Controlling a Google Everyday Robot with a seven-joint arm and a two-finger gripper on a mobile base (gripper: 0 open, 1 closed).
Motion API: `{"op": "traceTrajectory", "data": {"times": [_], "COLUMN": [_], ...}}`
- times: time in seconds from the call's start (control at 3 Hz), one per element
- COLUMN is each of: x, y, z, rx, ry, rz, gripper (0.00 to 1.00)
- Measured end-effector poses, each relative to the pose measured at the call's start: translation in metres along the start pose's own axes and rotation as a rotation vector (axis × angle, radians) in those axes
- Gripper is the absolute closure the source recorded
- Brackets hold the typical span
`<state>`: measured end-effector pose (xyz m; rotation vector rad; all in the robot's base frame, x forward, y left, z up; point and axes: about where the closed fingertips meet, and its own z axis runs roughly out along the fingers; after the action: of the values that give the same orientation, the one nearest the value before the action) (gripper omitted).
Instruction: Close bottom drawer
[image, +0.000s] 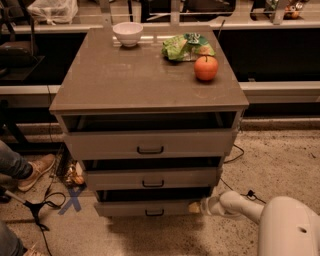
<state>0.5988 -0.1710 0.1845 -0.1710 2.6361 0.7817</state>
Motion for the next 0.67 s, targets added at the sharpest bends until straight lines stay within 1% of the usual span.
{"op": "traceTrajectory", "data": {"times": [0.33, 0.67], "x": [-0.014, -0.022], "y": [-0.003, -0.015], "z": [0.001, -0.006], "rx": [-0.008, -0.005], "ry": [-0.028, -0.065], "rz": [-0.007, 0.013], "gripper": [1.00, 1.00]}}
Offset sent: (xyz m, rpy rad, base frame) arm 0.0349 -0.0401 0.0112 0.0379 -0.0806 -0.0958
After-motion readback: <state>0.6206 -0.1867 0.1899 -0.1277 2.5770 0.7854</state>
